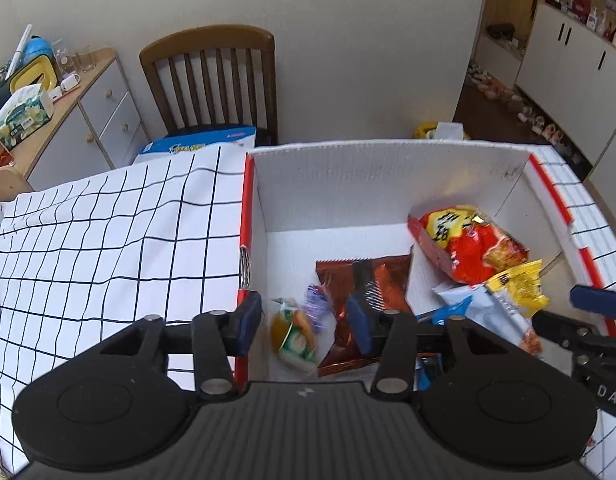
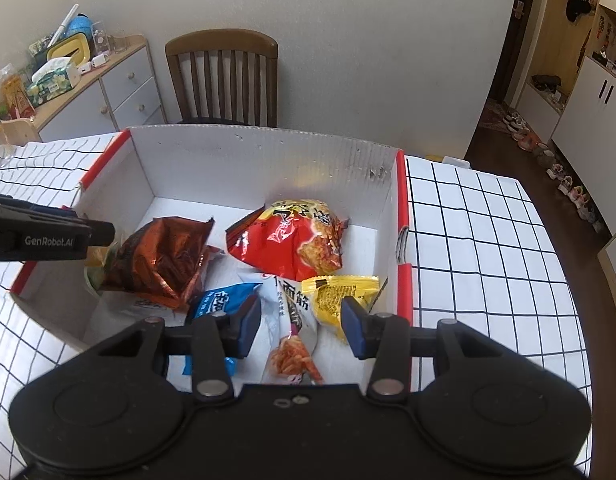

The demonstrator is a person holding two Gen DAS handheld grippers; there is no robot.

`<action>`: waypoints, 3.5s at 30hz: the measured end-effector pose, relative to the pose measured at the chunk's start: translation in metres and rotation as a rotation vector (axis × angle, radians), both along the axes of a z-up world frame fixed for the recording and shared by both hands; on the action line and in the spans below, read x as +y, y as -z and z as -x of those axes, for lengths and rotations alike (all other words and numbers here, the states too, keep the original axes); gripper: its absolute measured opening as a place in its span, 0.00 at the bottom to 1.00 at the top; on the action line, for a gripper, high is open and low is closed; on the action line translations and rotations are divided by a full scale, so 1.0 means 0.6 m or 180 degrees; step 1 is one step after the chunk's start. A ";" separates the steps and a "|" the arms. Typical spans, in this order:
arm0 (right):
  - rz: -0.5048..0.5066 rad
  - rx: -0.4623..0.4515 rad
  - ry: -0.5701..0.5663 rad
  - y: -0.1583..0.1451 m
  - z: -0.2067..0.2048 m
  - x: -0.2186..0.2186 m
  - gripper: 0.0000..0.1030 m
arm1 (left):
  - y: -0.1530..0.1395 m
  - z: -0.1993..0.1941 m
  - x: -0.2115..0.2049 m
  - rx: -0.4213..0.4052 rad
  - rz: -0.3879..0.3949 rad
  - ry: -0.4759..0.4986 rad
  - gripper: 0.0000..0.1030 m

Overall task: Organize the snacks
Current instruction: 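Lower the egg and yellow bag into the box and open both tools, then lift both open tools out of the box and move down to the table, then grasp the sausage stick with left tool while right tool grasps the wrapped orange candy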

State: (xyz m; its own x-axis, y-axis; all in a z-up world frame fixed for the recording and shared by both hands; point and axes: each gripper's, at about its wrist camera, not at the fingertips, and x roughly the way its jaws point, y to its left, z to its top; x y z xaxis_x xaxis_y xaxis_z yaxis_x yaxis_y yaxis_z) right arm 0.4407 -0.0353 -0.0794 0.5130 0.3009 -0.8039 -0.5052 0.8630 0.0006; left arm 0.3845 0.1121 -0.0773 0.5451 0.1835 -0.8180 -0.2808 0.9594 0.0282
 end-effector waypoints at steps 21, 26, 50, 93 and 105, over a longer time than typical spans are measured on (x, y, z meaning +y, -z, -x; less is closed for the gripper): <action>-0.0450 -0.0239 0.0044 -0.098 0.085 -0.041 0.60 | -0.104 0.116 -0.034 -0.0455 0.0109 0.0173 0.58; -0.0509 -0.0299 0.0048 -0.110 0.109 -0.049 0.70 | -0.121 0.147 -0.044 -0.0556 0.0080 0.0191 0.58; -0.0917 -0.0269 0.0077 -0.101 0.224 -0.081 0.94 | -0.104 0.314 -0.066 -0.0704 0.0171 0.0193 0.79; -0.0390 0.0706 0.0776 0.104 0.225 -0.024 0.83 | 0.113 0.399 -0.094 0.0743 0.0967 -0.0460 0.80; -0.0359 0.0881 0.0920 0.124 0.205 0.007 0.70 | 0.132 0.401 -0.059 0.0966 0.1487 -0.1078 0.80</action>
State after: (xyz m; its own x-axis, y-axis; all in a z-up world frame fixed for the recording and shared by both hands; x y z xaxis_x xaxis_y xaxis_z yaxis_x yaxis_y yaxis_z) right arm 0.3179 -0.0311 -0.1535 0.3585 0.2703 -0.8935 -0.2097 0.9560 0.2051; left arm 0.1438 0.0767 -0.1567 0.2518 -0.1077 -0.9618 -0.6148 0.7497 -0.2449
